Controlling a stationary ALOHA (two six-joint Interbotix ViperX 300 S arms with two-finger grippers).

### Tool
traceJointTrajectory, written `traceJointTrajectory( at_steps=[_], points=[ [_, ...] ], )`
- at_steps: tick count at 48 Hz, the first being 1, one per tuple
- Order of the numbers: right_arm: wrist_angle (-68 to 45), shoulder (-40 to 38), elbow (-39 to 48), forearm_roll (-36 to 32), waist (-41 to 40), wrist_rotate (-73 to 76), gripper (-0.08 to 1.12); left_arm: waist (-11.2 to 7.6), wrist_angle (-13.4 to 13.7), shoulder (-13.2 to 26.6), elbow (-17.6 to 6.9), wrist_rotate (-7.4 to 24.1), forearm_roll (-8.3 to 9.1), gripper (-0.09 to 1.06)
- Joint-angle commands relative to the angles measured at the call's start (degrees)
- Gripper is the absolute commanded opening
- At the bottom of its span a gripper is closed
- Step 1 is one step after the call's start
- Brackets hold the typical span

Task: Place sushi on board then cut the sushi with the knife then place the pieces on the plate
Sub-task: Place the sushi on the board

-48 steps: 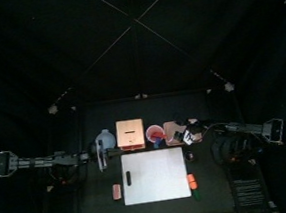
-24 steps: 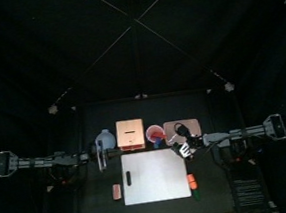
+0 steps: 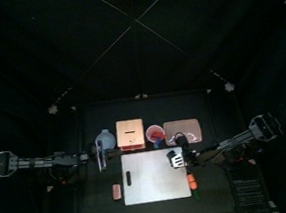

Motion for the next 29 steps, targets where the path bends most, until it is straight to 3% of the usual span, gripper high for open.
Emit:
traceJointTrajectory(
  at_steps=[1,15,29],
  points=[
    [2.11,2.2,-3.87,-3.16,1.76,6.42,0.6,0.0,-0.26,-0.18,-0.7,0.18,0.0,-0.02],
    [6.5,10.72,-11.87,-2.29,3.6,14.33,0.6,0.44,-0.26,-0.44,-1.14,0.18,-0.09,-0.02],
    [10.46,18.28,-17.23,5.36,3.34,15.03,0.6,0.53,-0.26,-0.62,-1.32,0.26,0.18,-0.02]
  ],
)
